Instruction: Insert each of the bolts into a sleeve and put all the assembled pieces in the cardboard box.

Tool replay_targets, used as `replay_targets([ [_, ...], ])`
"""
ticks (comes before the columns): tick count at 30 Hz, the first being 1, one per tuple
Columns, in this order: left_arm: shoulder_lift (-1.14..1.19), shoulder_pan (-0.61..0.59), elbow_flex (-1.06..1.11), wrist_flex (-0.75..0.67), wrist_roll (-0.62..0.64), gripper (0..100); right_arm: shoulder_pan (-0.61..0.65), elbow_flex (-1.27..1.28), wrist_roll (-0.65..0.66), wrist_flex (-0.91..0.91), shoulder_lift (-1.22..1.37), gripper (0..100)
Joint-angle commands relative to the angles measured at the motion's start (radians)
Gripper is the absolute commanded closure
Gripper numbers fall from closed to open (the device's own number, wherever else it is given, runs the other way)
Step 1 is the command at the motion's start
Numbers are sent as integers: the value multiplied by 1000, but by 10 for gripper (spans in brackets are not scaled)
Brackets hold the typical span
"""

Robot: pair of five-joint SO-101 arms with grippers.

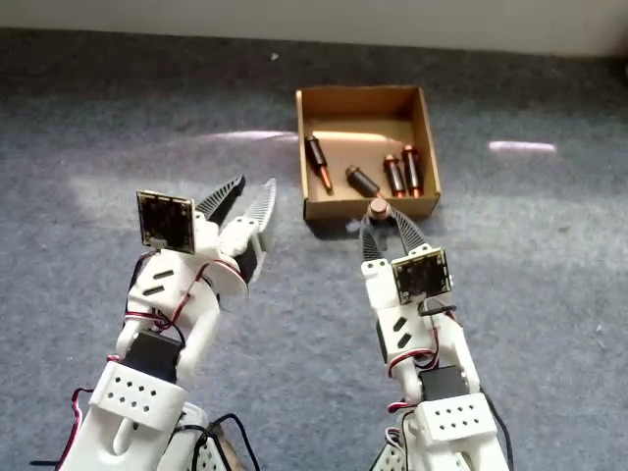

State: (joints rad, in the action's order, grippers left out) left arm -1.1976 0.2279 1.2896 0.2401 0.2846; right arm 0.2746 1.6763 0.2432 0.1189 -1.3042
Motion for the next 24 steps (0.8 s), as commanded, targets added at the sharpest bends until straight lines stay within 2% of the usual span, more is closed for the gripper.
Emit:
replay_targets([
  [1,-4,-122,47,-5,-6,980,-15,99,8,7,-13,993],
  [5,-4,-180,128,-6,-6,966,-18,99,8,-4,-13,993],
  [9,-5,-186,223,-6,-8,966,-65,91,5,-12,-12,993],
  [13,-5,-186,303,-6,-9,966,-111,48,-6,-197,-16,993],
  [18,-5,-186,360,-6,-11,966,-150,-160,-130,-447,-10,993],
  [21,-5,-185,366,-6,-14,966,-157,-245,-129,-493,-10,993],
  [24,-5,-183,381,-6,-114,966,-157,-289,-129,-493,-8,993],
])
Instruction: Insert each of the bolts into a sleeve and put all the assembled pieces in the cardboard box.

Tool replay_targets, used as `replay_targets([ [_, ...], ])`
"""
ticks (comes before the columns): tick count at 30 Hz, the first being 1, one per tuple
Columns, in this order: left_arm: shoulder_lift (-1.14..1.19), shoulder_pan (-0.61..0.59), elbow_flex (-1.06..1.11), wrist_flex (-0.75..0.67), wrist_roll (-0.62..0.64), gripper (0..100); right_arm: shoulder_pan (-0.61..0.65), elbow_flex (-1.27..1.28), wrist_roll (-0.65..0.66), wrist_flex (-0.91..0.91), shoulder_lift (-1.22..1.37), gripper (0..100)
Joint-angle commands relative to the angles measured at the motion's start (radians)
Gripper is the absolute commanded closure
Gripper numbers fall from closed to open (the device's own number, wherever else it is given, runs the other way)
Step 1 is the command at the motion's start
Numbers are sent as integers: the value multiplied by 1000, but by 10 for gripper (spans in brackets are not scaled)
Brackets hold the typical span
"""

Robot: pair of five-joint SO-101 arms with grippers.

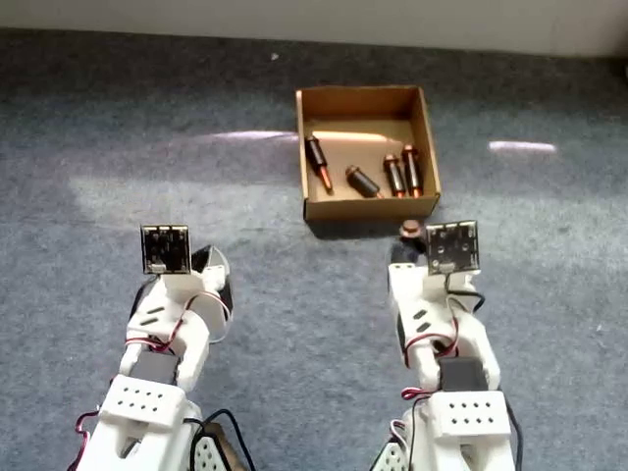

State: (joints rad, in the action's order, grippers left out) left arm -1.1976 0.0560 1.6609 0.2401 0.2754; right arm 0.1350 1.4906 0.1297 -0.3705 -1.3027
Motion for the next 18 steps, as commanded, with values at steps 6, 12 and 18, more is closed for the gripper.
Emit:
replay_targets([
  [6,-5,-5,35,0,-187,966,-18,-203,-15,-4,10,993],
  [12,2,-5,35,0,-190,966,-18,-440,-17,-5,289,993],
  [18,4,-5,35,2,-190,966,-18,-707,-17,1,636,993],
])
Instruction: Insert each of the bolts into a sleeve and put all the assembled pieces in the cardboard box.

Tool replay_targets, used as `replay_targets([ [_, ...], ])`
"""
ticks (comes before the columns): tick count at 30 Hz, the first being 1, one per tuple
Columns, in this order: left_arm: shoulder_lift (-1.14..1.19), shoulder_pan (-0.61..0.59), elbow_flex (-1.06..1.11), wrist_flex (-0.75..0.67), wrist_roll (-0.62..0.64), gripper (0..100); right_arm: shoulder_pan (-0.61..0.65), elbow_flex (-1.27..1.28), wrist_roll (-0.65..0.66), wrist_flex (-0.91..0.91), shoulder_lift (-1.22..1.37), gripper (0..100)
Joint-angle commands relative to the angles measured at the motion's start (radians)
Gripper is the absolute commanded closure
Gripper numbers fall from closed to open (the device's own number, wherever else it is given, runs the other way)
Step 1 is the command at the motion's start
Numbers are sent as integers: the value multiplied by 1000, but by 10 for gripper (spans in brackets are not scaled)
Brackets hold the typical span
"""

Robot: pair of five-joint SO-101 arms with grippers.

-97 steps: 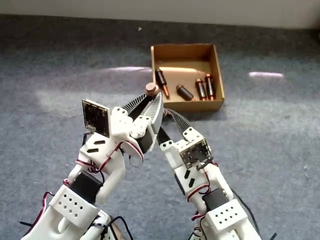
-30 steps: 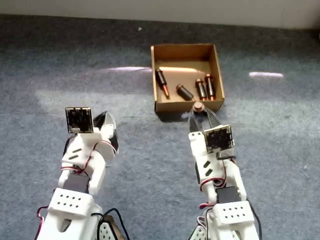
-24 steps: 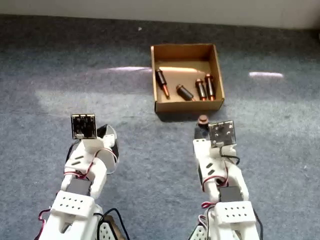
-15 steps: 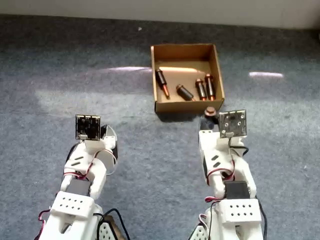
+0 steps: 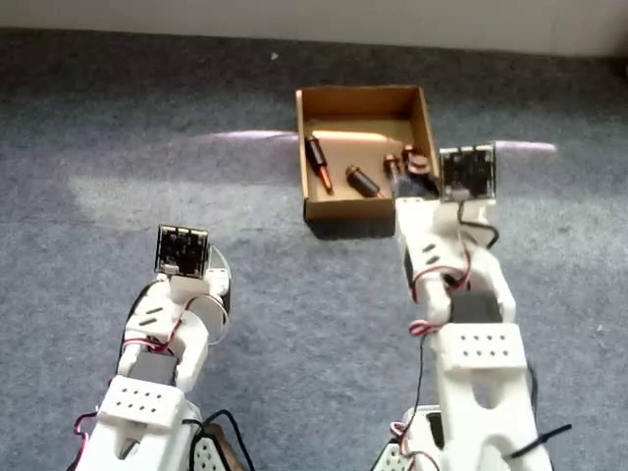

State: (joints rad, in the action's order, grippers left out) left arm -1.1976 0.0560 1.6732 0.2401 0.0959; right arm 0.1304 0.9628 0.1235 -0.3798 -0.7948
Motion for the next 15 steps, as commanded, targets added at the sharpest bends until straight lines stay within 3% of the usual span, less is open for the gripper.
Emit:
replay_targets([
  [1,4,-5,22,2,-11,966,-13,-226,-11,12,182,993],
  [15,4,-12,22,2,-11,965,-5,-773,-17,12,881,993],
])
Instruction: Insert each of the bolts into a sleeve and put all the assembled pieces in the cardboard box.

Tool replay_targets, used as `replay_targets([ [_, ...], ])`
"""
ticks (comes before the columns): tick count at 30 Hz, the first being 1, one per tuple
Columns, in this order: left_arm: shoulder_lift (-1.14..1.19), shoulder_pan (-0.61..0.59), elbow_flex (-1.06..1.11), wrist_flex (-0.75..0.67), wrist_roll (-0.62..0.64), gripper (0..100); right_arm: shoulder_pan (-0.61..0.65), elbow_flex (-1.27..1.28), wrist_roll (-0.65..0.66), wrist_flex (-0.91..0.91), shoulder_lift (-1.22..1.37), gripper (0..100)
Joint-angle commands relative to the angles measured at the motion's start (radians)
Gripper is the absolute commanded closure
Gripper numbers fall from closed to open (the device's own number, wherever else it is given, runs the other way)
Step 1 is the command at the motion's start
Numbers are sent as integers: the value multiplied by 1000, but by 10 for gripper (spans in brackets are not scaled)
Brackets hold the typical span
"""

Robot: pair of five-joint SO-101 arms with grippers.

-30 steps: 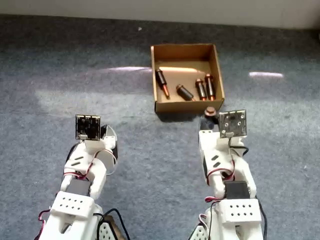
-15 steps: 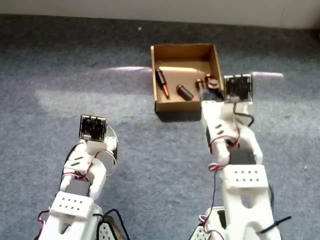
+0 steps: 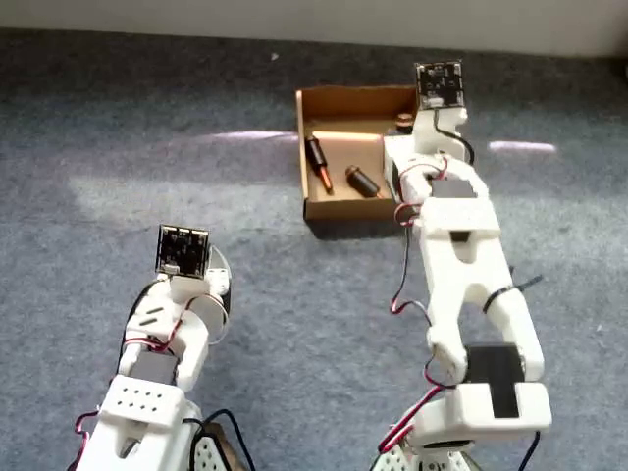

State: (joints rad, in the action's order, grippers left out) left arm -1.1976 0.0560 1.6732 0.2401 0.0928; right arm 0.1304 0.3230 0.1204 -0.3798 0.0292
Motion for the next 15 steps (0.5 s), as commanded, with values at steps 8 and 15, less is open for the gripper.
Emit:
replay_targets([
  [8,4,-12,22,2,-8,965,8,-254,-9,7,254,988],
  [15,4,-12,22,2,-8,963,10,-252,-12,7,275,921],
])
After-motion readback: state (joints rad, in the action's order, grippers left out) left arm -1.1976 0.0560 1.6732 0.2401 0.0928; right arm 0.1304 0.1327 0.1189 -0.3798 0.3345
